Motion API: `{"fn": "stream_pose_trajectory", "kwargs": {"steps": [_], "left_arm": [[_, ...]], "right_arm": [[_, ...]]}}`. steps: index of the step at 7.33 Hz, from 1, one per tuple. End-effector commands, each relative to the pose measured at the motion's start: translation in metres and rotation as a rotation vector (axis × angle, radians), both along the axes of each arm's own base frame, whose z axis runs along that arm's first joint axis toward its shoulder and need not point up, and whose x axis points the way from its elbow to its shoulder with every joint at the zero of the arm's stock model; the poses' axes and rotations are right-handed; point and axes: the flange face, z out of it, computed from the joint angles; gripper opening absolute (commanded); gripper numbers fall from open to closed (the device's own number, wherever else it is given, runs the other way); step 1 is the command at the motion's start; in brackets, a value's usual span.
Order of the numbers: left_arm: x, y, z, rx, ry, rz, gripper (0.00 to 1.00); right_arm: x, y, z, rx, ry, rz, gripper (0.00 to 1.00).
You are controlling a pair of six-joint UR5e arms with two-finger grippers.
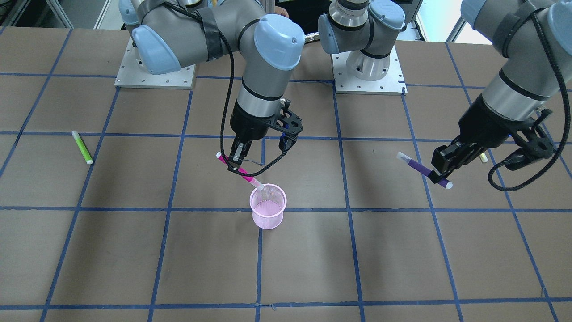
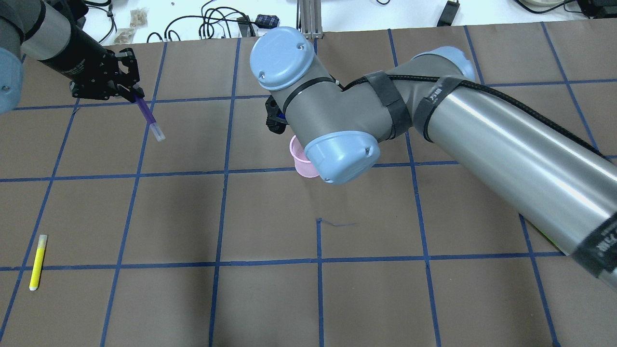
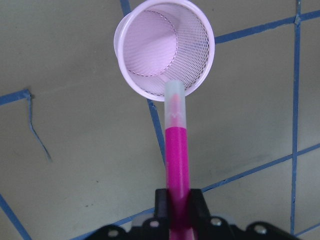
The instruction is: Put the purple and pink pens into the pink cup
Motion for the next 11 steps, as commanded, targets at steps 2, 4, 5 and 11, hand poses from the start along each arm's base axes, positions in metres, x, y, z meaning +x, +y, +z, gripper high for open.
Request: {"fn": "stream_pose_trajectory", "kwargs": {"steps": [2,4,5,11], "left_arm": [[0.0,0.0,-0.002,0.005,0.004,0.004,0.04],[-0.001,0.0,-0.003,0.009,0.011,0.018,0.04],[-0.002,-0.001,-0.003,0.005,0.023,0.017,0.04],[-0.009,0.0,-0.001,0.014,0.034,0.067,0.04]], "right_arm": [[0.041,-0.013,-0.02,-0.008,0.015,-0.004,0.06],[0.036,-0.011,-0.027,0.014,0.06,-0.028,0.09],[0.036,-0.01,-0.03,0.025,0.066,-0.039,0.11],[0.037,-0.018,-0.032,0.016,0.055,-0.066,0.72]]}}
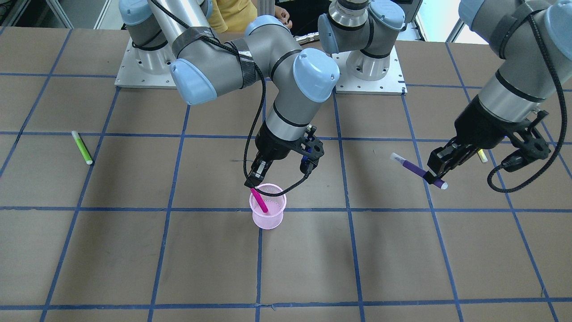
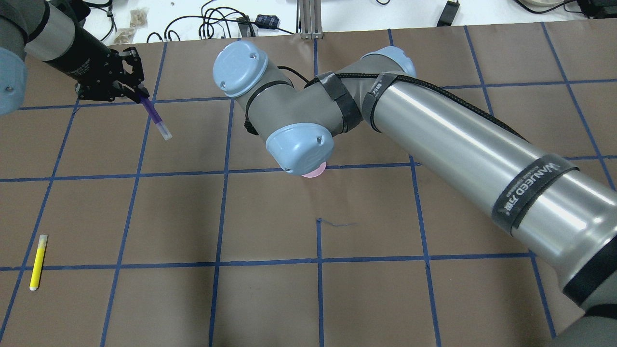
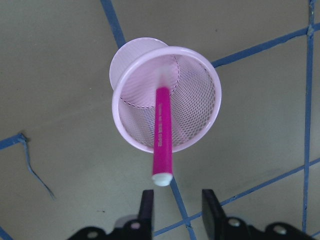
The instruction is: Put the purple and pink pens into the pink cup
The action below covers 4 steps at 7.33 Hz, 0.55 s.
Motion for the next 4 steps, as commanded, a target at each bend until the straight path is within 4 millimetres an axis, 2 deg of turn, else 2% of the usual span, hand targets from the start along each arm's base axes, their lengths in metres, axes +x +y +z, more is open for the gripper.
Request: {"fn": "stream_pose_trajectory", "kwargs": {"steps": [1,2,3,4], "left_arm": [[-0.005,0.0,0.002,-0.001,-0.001,0.007,0.04],[-0.009,-0.001,0.004,-0.006,-0.005,0.0,0.04],[-0.028,-0.008,0.003,-0.053,-0.012,-0.03,0.04],[-0.063,-0.018,0.002,-0.12,-0.002,-0.006,0.04]], "right_arm": [[-0.003,-0.002,0.003,-0.002,0.005,0.004,0.73],[-0.013,-0.009,0.011,-0.002,-0.001,-0.001,0.73],[-0.032,-0.016,0.032,-0.02,-0.016,-0.016,0.73],[-0.067,-0.026,0.063,-0.027,-0.044,-0.009,0.73]]}}
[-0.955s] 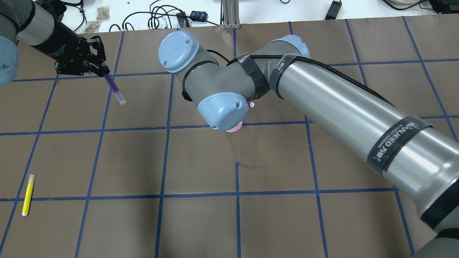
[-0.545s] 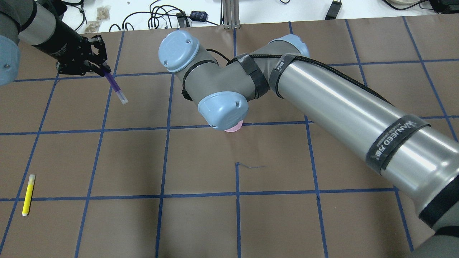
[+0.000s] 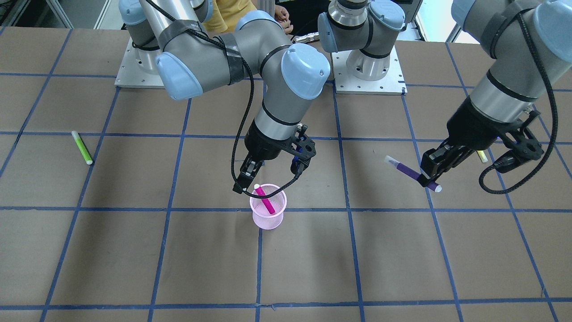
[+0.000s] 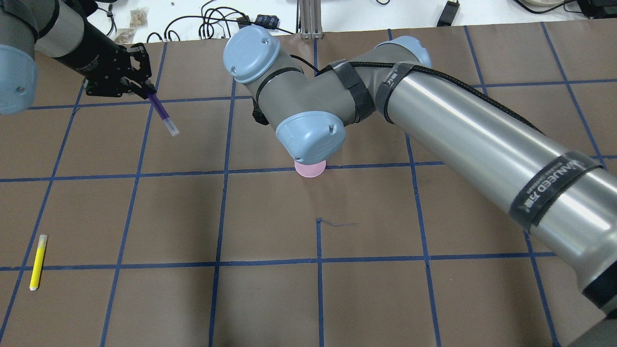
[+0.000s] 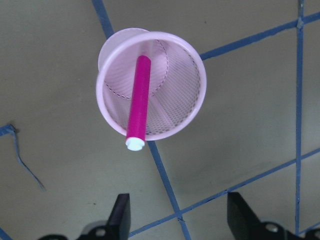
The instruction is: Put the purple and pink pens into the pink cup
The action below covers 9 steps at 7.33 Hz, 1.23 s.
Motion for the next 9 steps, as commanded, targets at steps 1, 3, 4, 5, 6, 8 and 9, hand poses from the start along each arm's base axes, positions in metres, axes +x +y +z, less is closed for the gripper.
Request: {"fn": "stream_pose_trajectory", "kwargs": {"steps": [1,3,4,5,6,8,9], "left_arm": [[-0.069,-0.015,-0.004,-0.124,0.02,0.0,0.04],[-0.125,-0.012,-0.012,-0.151,0.064,0.052,0.04],[-0.152,-0.006,-0.015,-0.187,0.076,0.038,0.04],[-0.167,0.003,-0.034,-0.195,0.109,0.095,0.04],[-0.173,0.012,-0.054,-0.219,0.153,0.178,0.04],[-0.186,0.023,-0.083,-0.225,0.096,0.292,0.04],[-0.203,0.028,-0.09,-0.226,0.057,0.331,0.04]], "right_arm": [[-0.066,-0.017,0.059,-0.021,-0.113,-0.041,0.73],[-0.128,-0.022,0.103,-0.071,-0.191,-0.147,0.73],[-0.138,-0.018,0.116,-0.054,-0.289,-0.184,0.73],[-0.156,-0.01,0.134,-0.068,-0.309,-0.263,0.73],[-0.167,0.004,0.147,-0.062,-0.312,-0.362,0.72],[-0.174,0.017,0.155,-0.067,-0.32,-0.528,0.72],[-0.174,0.02,0.157,-0.078,-0.326,-0.588,0.74]]}}
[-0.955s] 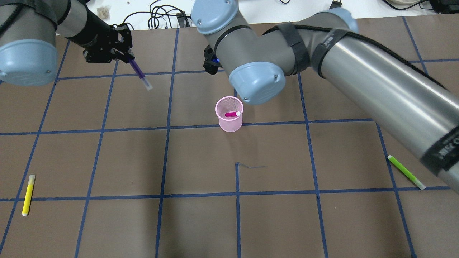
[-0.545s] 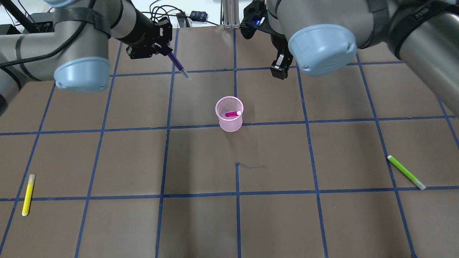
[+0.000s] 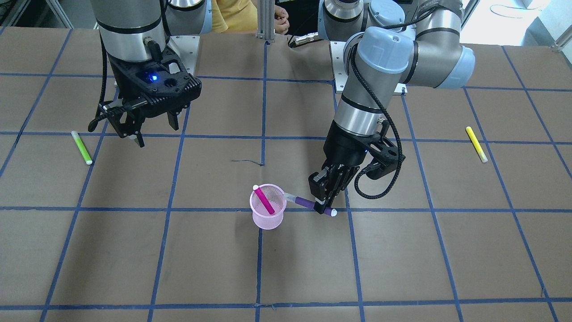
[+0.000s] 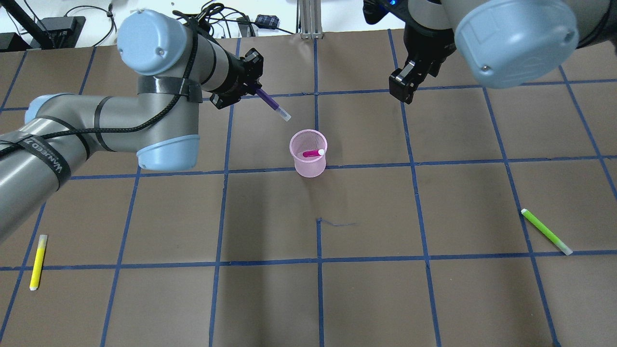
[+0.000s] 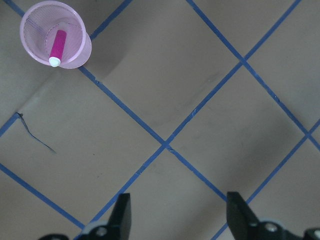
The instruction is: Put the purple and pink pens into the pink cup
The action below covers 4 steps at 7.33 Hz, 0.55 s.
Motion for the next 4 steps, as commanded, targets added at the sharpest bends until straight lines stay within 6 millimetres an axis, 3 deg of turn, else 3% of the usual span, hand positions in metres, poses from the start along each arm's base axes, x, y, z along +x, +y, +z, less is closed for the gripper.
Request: {"fn": "stream_pose_trajectory", "kwargs": {"steps": [1,2,4], "left_arm": [[-0.028,0.01,-0.021,0.012,-0.075,0.122,0.04],[-0.042,0.014,-0.026,0.004,-0.074,0.15,0.04],[-0.053,0.015,-0.036,0.007,-0.051,0.223,0.04]], "right_arm": [[-0.003,0.005,0.003,0.0,-0.009,-0.094,0.91],[-0.003,0.009,0.012,-0.024,-0.018,-0.109,0.98],[-0.007,0.008,0.021,-0.061,-0.034,-0.181,1.0]]}}
